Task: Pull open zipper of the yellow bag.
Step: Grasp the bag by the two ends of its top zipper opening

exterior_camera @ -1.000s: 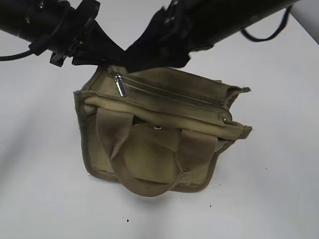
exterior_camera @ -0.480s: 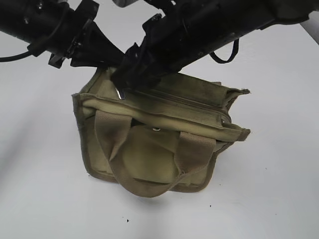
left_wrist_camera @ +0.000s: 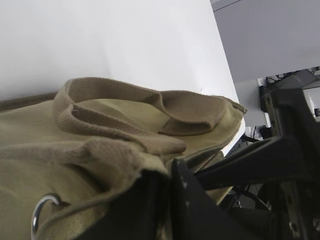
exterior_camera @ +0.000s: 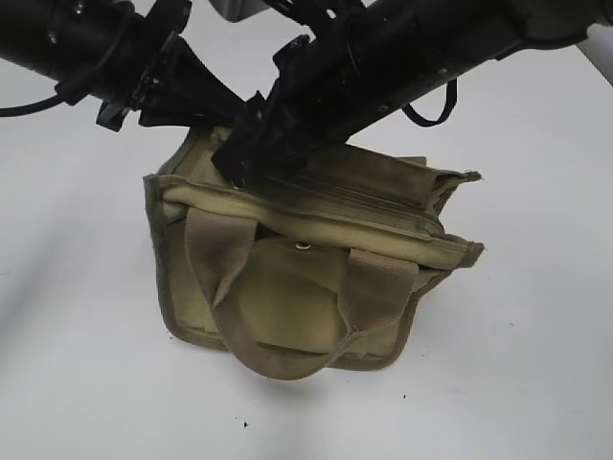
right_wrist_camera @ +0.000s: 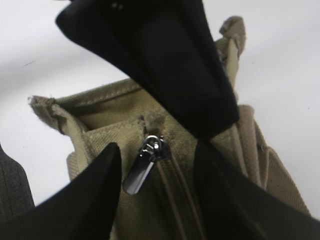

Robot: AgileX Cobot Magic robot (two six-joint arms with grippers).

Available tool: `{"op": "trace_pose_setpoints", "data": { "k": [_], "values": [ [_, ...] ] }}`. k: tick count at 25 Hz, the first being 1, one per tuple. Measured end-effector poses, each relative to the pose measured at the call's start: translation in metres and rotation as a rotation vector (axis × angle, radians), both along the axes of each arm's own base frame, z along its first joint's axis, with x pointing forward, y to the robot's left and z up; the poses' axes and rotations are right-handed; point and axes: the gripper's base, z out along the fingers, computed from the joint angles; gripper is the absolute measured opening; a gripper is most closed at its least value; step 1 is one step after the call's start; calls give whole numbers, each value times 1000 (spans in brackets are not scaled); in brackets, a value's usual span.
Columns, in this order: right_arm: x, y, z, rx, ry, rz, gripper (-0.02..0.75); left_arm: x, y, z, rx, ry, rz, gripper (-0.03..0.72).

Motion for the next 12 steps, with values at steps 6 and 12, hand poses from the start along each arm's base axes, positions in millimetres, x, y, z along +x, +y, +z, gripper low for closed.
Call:
{"op": "trace_pose_setpoints", "data": {
  "k": [6,12],
  "values": [
    [2,0,-4,-26,0,-8,406,1,-1,1,-22,6,16,32],
    [5,-2,-9,-81,-11,-18,305,2,-1,1,-28,4,25,32]
  ]
}}
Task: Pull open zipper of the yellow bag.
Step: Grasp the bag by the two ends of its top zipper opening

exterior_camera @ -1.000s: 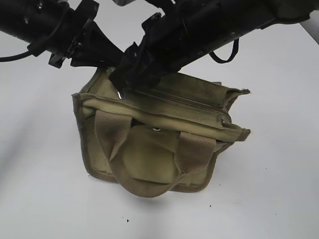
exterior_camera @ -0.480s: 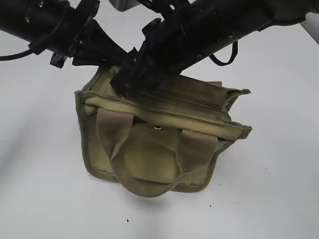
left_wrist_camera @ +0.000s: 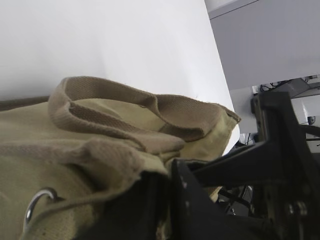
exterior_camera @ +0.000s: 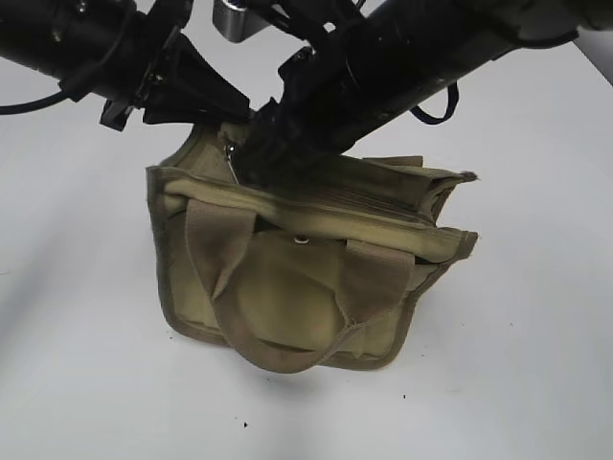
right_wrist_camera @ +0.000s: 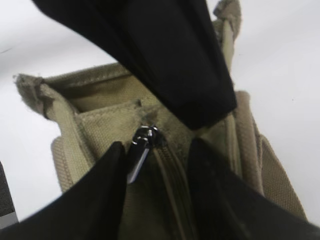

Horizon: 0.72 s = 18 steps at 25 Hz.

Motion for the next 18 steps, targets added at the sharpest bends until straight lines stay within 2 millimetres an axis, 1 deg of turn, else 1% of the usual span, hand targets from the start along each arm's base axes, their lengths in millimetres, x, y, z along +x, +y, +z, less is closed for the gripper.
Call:
{"op": "trace_pose_setpoints", "data": {
  "k": [3,9,10,13,17,18],
  "values": [
    [0,0,-3,-16,10,3,181,0,0,0,-3,1,0,32],
    [-3,-1,-7,-41,49,27,18,-1,-1,1,-14,10,-4,32],
    [-4,-1,-8,-45,56,32,2,-1,-1,1,-15,11,-6,32],
    [-5,-1,-8,-45,76,28,2,-2,-1,1,-16,16,-12,32],
    [-7,-2,-2,-24,92,-2,5,-2,-1,1,-20,19,-13,32],
    [-7,-3,-1,-20,93,-6,17,-2,-1,1,-23,19,-12,32]
  ]
}}
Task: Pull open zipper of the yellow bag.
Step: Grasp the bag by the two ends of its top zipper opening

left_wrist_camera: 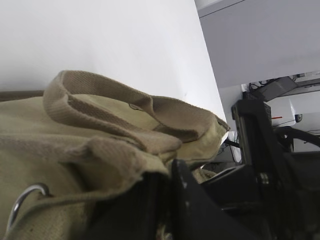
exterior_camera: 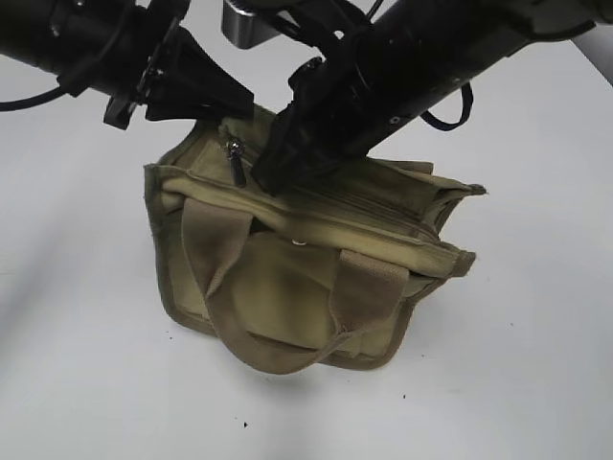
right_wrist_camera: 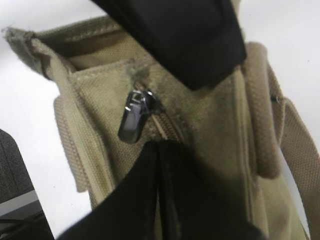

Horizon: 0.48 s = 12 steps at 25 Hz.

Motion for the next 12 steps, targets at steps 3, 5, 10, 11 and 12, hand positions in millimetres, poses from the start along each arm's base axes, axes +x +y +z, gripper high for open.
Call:
{"op": "trace_pose_setpoints", "data": {
  "k": [3,5,10,11,12],
  "values": [
    [-1,0,3,19,5,-11,90,0,0,1,-8,1,3,32],
    [0,2,4,56,19,-33,160,0,0,1,-8,1,3,32],
    [2,5,7,109,12,-63,328,0,-1,2,-24,5,11,32],
    [2,5,8,113,6,-67,339,0,-1,3,-31,7,14,32],
    [3,5,8,115,1,-71,347,1,-2,3,-42,11,18,32]
  ]
}}
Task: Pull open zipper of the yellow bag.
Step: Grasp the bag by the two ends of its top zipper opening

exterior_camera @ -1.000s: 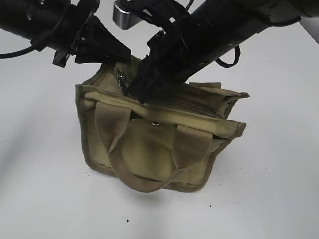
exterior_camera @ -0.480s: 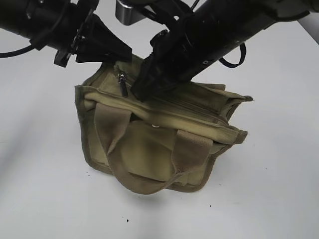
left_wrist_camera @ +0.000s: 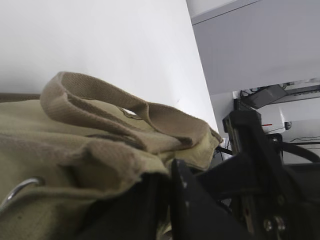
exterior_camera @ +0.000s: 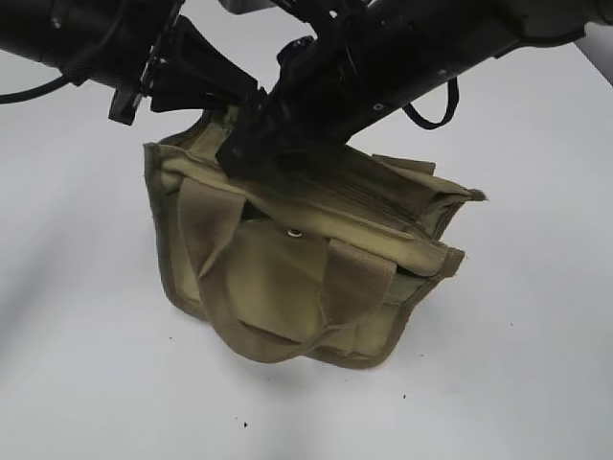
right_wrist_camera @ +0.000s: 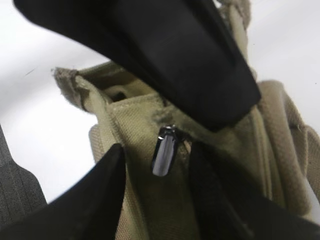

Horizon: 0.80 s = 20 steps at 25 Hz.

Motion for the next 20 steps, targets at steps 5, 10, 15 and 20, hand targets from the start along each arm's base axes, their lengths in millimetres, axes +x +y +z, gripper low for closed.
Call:
{"op": "trace_pose_setpoints", "data": {
  "k": [5,10,15,20],
  "values": [
    [2,0,1,6,-25,-16,354,0,-1,1,-28,31,23,32],
    [4,0,0,9,-33,-31,349,-1,-5,2,-31,38,30,32],
    [10,2,-8,29,3,-99,257,1,-5,0,-18,30,42,32],
    [11,2,-10,34,31,-113,92,0,-6,0,-13,29,37,32]
  ]
}}
